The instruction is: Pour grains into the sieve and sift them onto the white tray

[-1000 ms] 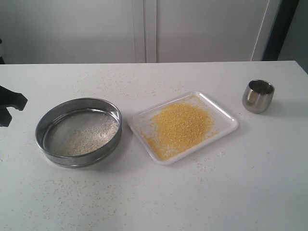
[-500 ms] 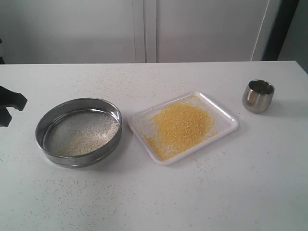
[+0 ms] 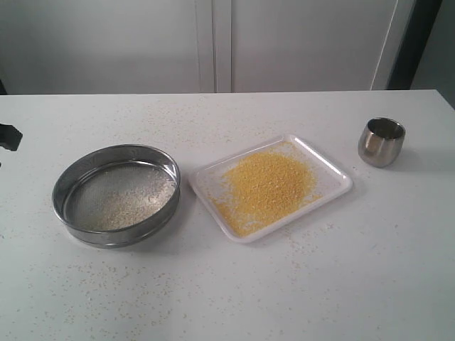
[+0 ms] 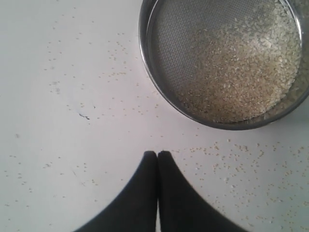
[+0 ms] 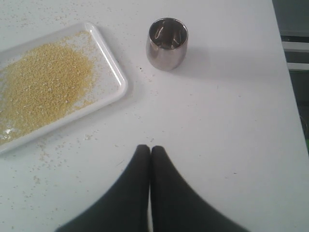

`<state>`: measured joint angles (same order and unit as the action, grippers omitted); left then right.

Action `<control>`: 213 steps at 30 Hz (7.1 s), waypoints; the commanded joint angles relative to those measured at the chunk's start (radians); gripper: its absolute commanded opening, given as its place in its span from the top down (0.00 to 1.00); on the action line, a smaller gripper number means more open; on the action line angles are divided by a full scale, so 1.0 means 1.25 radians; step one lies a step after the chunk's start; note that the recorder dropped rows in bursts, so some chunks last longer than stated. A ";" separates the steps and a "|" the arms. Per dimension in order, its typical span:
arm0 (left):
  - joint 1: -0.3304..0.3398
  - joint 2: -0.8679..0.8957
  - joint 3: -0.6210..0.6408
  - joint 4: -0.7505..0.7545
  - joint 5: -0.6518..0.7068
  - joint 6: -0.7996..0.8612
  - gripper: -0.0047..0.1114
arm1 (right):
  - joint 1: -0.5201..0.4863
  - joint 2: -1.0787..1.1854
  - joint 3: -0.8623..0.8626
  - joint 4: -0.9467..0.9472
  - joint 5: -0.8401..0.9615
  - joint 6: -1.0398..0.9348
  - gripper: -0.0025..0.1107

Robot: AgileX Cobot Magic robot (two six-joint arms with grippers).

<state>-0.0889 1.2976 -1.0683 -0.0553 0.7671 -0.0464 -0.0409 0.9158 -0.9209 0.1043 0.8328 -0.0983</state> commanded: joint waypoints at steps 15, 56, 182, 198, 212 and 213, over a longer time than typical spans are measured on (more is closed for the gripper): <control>0.056 -0.199 0.096 -0.007 -0.047 -0.001 0.96 | -0.008 -0.004 0.002 -0.003 -0.008 0.000 0.98; 0.141 -0.918 0.660 0.015 -0.255 -0.001 0.96 | -0.008 -0.004 0.002 -0.003 -0.008 0.000 0.98; 0.099 -1.038 0.855 0.015 -0.335 0.037 0.96 | -0.008 -0.004 0.002 -0.003 -0.008 0.000 0.98; 0.099 -1.038 0.855 0.015 -0.335 0.037 0.96 | 0.014 -0.004 0.002 0.011 -0.010 0.000 0.98; 0.099 -1.038 0.855 0.015 -0.335 0.037 0.96 | 0.014 -0.040 0.002 0.016 -0.008 -0.015 0.98; 0.099 -1.038 0.855 0.015 -0.335 0.037 0.96 | 0.014 -0.054 0.002 0.016 -0.010 -0.015 0.98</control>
<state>0.0427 0.0041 -0.0104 -0.0327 0.3367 0.0000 -0.0269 0.8829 -0.9209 0.1254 0.8328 -0.1077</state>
